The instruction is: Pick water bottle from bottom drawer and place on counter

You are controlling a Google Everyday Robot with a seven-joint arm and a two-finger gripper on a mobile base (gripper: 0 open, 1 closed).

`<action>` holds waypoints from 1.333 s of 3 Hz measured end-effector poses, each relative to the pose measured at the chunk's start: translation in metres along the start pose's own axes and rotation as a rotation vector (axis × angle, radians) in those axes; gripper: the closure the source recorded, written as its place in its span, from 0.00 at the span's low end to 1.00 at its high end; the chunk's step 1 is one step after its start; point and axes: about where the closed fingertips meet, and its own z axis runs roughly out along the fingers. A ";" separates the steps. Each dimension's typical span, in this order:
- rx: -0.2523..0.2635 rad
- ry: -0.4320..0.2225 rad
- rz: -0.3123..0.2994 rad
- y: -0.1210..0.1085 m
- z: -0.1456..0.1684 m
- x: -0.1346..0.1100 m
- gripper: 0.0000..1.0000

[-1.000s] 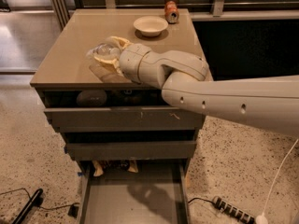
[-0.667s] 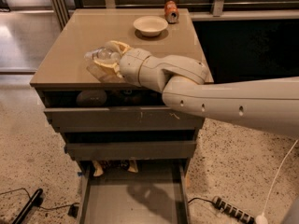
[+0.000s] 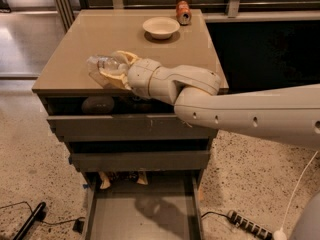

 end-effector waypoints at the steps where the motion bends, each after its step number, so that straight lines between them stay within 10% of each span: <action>1: 0.004 -0.011 -0.017 0.001 -0.001 -0.008 1.00; 4: -0.092 -0.038 0.029 0.019 0.030 -0.001 1.00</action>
Offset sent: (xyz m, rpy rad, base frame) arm 0.0055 0.0241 -0.0004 0.0144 -0.0028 0.0555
